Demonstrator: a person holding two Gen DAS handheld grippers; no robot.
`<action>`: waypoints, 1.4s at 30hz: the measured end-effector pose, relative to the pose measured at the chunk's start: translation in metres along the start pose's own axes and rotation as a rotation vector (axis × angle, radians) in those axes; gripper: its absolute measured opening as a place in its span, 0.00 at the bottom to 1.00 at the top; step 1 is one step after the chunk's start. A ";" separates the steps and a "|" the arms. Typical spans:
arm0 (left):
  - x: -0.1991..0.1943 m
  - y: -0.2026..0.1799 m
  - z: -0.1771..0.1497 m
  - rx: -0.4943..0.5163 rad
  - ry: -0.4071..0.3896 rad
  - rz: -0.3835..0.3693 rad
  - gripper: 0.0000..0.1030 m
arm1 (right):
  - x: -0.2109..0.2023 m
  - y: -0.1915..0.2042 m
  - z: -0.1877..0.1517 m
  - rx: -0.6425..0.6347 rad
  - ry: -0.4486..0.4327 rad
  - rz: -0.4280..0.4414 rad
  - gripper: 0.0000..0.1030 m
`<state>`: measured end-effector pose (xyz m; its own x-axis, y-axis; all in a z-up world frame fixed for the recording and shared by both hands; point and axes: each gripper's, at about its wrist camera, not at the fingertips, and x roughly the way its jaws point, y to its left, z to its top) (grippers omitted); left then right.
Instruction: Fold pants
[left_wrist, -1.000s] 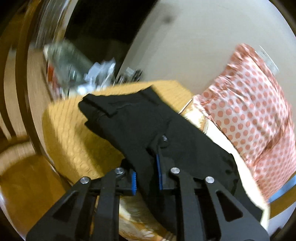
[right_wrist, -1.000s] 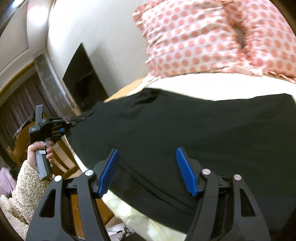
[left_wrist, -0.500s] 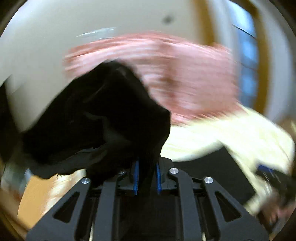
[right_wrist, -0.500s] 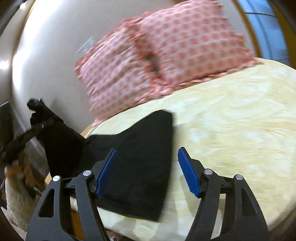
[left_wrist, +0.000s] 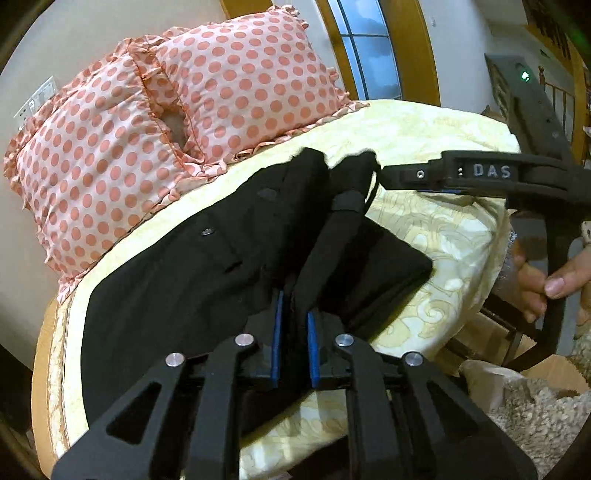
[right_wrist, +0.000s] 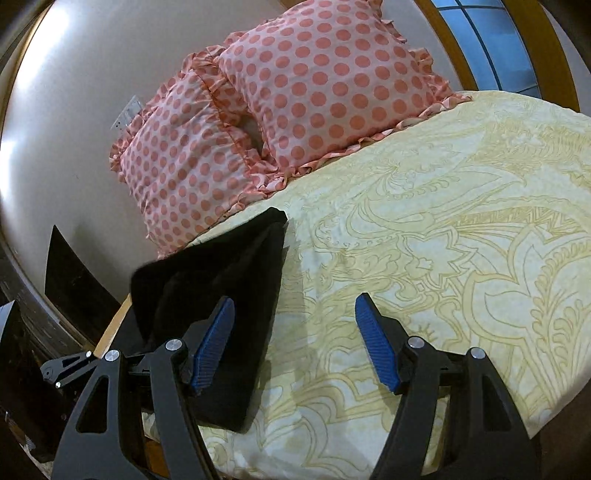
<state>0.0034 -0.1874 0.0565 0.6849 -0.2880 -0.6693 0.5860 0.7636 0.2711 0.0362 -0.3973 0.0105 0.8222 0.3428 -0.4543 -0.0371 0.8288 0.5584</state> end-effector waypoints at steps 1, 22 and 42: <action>-0.009 -0.004 -0.003 0.000 -0.013 0.000 0.06 | -0.002 0.000 0.001 -0.003 -0.005 -0.003 0.68; -0.047 0.109 -0.061 -0.561 -0.099 -0.005 0.88 | 0.036 0.031 0.011 0.130 0.232 0.143 0.65; -0.045 0.135 -0.087 -0.595 -0.082 0.005 0.93 | -0.015 0.082 -0.004 -0.197 0.070 -0.069 0.28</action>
<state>0.0137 -0.0207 0.0631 0.7321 -0.3091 -0.6070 0.2561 0.9506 -0.1752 0.0184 -0.3324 0.0604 0.7856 0.3067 -0.5373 -0.0983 0.9193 0.3811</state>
